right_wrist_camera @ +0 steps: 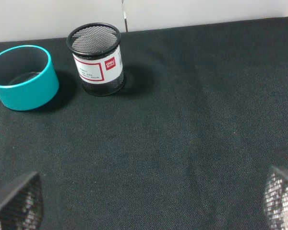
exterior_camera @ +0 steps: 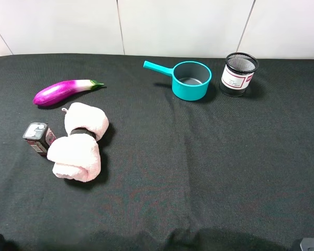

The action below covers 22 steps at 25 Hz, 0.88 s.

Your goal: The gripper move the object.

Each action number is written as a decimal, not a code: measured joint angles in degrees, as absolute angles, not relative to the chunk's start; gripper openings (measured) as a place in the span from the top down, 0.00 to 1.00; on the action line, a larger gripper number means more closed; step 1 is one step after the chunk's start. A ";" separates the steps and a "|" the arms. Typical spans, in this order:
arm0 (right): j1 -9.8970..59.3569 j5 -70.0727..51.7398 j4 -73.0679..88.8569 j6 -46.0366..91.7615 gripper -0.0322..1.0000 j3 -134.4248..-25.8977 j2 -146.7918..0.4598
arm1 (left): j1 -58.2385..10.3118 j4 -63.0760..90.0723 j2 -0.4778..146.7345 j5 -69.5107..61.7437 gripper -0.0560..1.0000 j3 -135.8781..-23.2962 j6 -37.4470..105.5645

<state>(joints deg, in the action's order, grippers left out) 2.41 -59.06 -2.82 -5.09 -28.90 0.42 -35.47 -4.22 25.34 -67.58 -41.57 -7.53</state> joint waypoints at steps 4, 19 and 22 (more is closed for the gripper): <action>2.41 -59.06 -2.82 -5.09 0.30 -28.90 0.42 | -35.47 -4.22 18.08 -67.58 0.17 -39.48 -7.28; 2.41 -59.06 -2.82 -5.09 0.30 -28.90 0.42 | -15.04 -4.22 2.25 -67.58 0.17 -33.42 -5.92; 2.41 -59.06 -2.82 -5.09 0.30 -28.90 0.42 | -9.80 -3.70 0.22 -67.58 0.17 -32.31 -5.75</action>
<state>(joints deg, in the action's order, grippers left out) 2.41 -59.06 -2.82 -5.09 -28.90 0.42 -9.80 -3.70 0.22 -67.58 -32.31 -5.75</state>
